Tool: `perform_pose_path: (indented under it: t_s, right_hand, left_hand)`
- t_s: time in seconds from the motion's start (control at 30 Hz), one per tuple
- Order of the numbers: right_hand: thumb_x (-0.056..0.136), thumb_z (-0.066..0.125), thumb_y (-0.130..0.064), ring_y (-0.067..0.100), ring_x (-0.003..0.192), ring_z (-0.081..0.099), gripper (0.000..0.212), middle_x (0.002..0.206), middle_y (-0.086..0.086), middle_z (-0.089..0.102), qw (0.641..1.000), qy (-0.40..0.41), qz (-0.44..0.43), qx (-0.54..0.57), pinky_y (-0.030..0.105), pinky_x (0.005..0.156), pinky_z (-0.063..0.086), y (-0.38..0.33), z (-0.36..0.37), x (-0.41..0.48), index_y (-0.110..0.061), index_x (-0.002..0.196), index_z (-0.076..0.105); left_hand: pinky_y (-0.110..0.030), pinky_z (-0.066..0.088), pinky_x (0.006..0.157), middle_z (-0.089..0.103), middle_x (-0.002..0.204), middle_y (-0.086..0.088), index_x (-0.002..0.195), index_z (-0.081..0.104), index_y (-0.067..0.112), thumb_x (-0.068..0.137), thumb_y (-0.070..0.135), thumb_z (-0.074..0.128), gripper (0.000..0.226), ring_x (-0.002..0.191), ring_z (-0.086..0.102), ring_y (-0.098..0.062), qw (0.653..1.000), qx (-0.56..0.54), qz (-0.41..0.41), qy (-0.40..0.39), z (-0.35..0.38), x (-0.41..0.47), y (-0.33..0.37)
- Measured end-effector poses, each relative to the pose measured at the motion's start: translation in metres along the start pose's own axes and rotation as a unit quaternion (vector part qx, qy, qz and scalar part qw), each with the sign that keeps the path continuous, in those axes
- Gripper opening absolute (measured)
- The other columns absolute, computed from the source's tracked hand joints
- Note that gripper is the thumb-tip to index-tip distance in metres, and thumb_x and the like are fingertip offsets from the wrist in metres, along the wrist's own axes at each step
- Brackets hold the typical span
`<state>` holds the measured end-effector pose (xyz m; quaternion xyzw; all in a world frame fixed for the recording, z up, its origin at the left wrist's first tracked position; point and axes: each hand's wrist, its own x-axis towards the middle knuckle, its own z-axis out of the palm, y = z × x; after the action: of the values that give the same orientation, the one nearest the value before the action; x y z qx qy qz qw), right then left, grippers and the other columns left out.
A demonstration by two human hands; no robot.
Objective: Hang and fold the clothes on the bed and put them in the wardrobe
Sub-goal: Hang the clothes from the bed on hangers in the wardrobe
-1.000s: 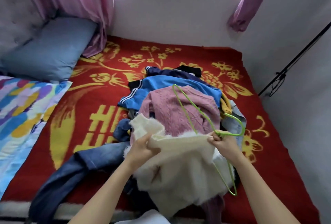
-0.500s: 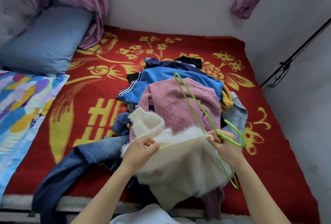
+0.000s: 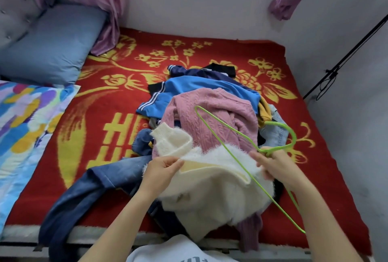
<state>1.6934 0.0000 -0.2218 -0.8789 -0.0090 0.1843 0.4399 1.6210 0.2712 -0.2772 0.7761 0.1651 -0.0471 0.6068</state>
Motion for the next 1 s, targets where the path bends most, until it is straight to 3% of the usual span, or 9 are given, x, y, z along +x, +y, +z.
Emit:
perform_pose_path:
  t_s: [0.2, 0.3, 0.43, 0.53, 0.57, 0.63, 0.77, 0.87, 1.0]
  right_hand:
    - [0.093, 0.053, -0.022, 0.003, 0.039, 0.036, 0.033, 0.043, -0.009, 0.046, 0.996, 0.029, -0.073, -0.036, 0.012, 0.041, 0.03, -0.021, -0.05, -0.024, -0.002, 0.07, 0.065]
    - [0.08, 0.063, -0.028, 0.002, 0.046, 0.045, 0.016, 0.052, -0.014, 0.057, 0.99, 0.04, -0.132, -0.025, 0.016, 0.046, 0.038, -0.034, -0.068, -0.041, -0.025, 0.069, 0.073]
    - [0.059, 0.061, -0.066, 0.022, 0.057, 0.048, 0.03, 0.066, 0.007, 0.066, 0.99, 0.028, -0.13, -0.048, 0.03, 0.054, 0.04, -0.037, -0.083, -0.05, -0.041, 0.07, 0.073]
    - [0.064, 0.065, -0.056, 0.018, 0.062, 0.047, 0.016, 0.076, 0.032, 0.061, 0.992, 0.019, -0.107, -0.067, 0.031, 0.064, 0.039, -0.038, -0.081, -0.055, -0.042, 0.067, 0.072]
    - [0.07, 0.067, -0.045, 0.015, 0.058, 0.048, 0.007, 0.07, 0.022, 0.064, 0.992, 0.013, -0.105, -0.073, 0.026, 0.061, 0.04, -0.038, -0.079, -0.056, -0.043, 0.065, 0.071]
    - [0.079, 0.069, -0.025, 0.005, 0.052, 0.05, 0.027, 0.065, 0.006, 0.067, 0.988, 0.004, -0.115, -0.1, 0.021, 0.057, 0.043, -0.036, -0.075, -0.057, -0.045, 0.061, 0.07]
    - [0.08, 0.07, -0.024, 0.015, 0.051, 0.044, 0.017, 0.063, 0.004, 0.066, 0.987, 0.001, -0.102, -0.124, 0.04, 0.055, 0.044, -0.037, -0.061, -0.057, -0.021, 0.063, 0.073]
    - [0.08, 0.071, -0.022, 0.01, 0.043, 0.04, 0.013, 0.047, -0.008, 0.057, 0.977, 0.032, -0.143, -0.155, 0.034, 0.051, 0.039, -0.036, -0.048, -0.056, -0.018, 0.068, 0.073]
    - [0.078, 0.074, -0.017, 0.001, 0.052, 0.058, 0.02, 0.063, -0.032, 0.063, 0.941, 0.117, -0.232, -0.215, 0.03, 0.052, 0.049, -0.033, -0.027, -0.054, -0.002, 0.064, 0.073]
  left_hand:
    - [-0.03, 0.047, 0.07, 0.071, 0.07, 0.003, 0.071, 0.072, 0.027, 0.088, 0.022, 0.064, 0.02, 0.071, 0.061, -0.009, 1.0, 0.007, 0.011, 0.006, 0.002, -0.001, 0.002]
    - [-0.038, 0.048, 0.07, 0.07, 0.071, -0.005, 0.072, 0.073, 0.021, 0.089, 0.022, 0.062, 0.021, 0.071, 0.061, -0.017, 1.0, 0.019, 0.006, 0.006, 0.003, 0.001, 0.002]
    - [-0.038, 0.048, 0.071, 0.069, 0.069, -0.002, 0.071, 0.071, 0.022, 0.09, 0.02, 0.061, 0.022, 0.072, 0.06, -0.017, 1.0, 0.026, 0.011, 0.012, 0.004, 0.004, 0.006]
    - [-0.032, 0.044, 0.066, 0.063, 0.062, 0.007, 0.066, 0.068, 0.023, 0.091, 0.019, 0.059, 0.027, 0.066, 0.057, -0.011, 0.999, 0.027, 0.017, 0.019, 0.006, 0.006, 0.008]
    - [-0.03, 0.042, 0.064, 0.061, 0.059, 0.008, 0.066, 0.067, 0.022, 0.091, 0.019, 0.058, 0.028, 0.064, 0.055, -0.01, 0.999, 0.03, 0.019, 0.021, 0.006, 0.006, 0.008]
    - [-0.03, 0.04, 0.063, 0.058, 0.058, 0.008, 0.066, 0.066, 0.02, 0.092, 0.018, 0.057, 0.027, 0.062, 0.052, -0.009, 0.998, 0.04, 0.027, 0.026, 0.007, 0.006, 0.008]
    - [-0.037, 0.044, 0.075, 0.059, 0.076, 0.005, 0.075, 0.065, 0.016, 0.092, 0.017, 0.058, 0.018, 0.08, 0.056, -0.018, 0.993, 0.088, 0.058, 0.054, 0.008, 0.006, 0.009]
    - [-0.042, 0.044, 0.078, 0.06, 0.079, 0.0, 0.081, 0.07, 0.007, 0.09, 0.014, 0.06, 0.015, 0.082, 0.058, -0.023, 0.983, 0.126, 0.103, 0.081, 0.008, 0.005, 0.016]
    - [-0.044, 0.043, 0.074, 0.059, 0.071, -0.002, 0.074, 0.068, 0.003, 0.088, 0.01, 0.063, 0.017, 0.075, 0.057, -0.026, 0.97, 0.139, 0.163, 0.112, 0.016, -0.001, 0.032]
